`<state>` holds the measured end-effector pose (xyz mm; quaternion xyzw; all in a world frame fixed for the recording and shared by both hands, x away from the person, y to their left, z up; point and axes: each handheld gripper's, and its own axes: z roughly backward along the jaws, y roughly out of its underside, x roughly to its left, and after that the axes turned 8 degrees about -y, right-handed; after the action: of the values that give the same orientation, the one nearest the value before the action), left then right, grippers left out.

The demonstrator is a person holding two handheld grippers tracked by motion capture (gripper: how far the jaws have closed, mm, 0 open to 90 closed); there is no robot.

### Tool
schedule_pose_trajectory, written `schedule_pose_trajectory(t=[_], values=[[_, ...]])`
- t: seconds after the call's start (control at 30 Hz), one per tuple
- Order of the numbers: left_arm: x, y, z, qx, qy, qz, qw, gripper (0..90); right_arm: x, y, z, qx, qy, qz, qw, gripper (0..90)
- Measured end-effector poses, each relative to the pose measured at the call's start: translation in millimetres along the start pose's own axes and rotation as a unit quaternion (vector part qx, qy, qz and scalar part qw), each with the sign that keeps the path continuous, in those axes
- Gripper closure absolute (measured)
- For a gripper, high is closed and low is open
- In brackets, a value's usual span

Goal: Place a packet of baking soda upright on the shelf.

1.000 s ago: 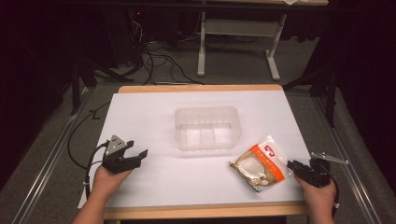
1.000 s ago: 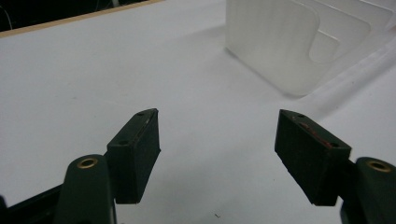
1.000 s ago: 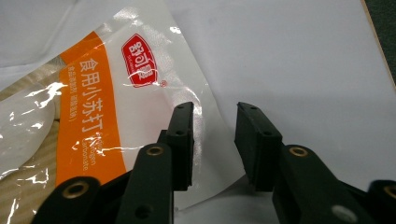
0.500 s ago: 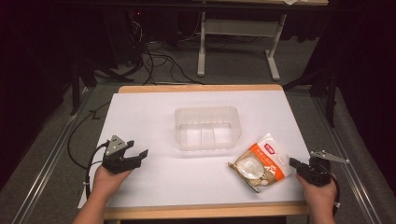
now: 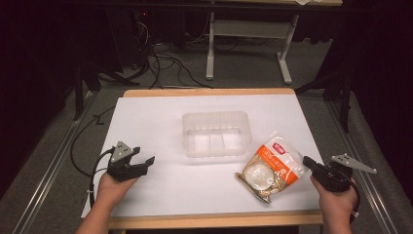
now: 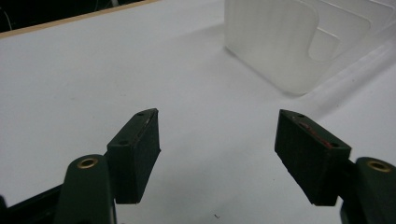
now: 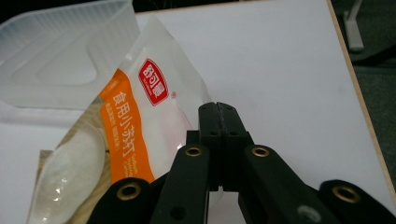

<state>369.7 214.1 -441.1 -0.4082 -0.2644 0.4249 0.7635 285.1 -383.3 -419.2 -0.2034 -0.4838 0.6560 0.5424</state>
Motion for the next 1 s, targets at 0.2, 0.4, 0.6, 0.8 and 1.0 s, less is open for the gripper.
schedule_pose_trajectory(t=[0.2,0.4,0.6,0.8,1.0], values=[[-0.5,0.0,-0.2,0.001,0.000,-0.001,1.0000,31.3,18.3,-12.6,7.9,-0.036,-0.012,0.028,0.9989,90.0],[-0.7,0.1,-0.1,0.003,0.000,-0.003,1.0000,31.4,32.5,-26.0,10.8,-0.061,-0.004,0.054,0.9966,90.0],[0.0,0.4,-0.2,0.003,-0.002,-0.002,1.0000,31.3,33.8,-43.6,11.1,-0.093,0.013,0.066,0.9934,90.0],[-0.1,0.5,-0.4,0.003,-0.002,-0.002,1.0000,31.3,27.6,-52.2,12.2,-0.106,0.032,0.061,0.9919,90.0],[0.7,0.6,-0.6,0.003,-0.002,-0.001,1.0000,31.4,33.9,-51.9,25.8,-0.131,0.031,0.066,0.9886,90.0]])
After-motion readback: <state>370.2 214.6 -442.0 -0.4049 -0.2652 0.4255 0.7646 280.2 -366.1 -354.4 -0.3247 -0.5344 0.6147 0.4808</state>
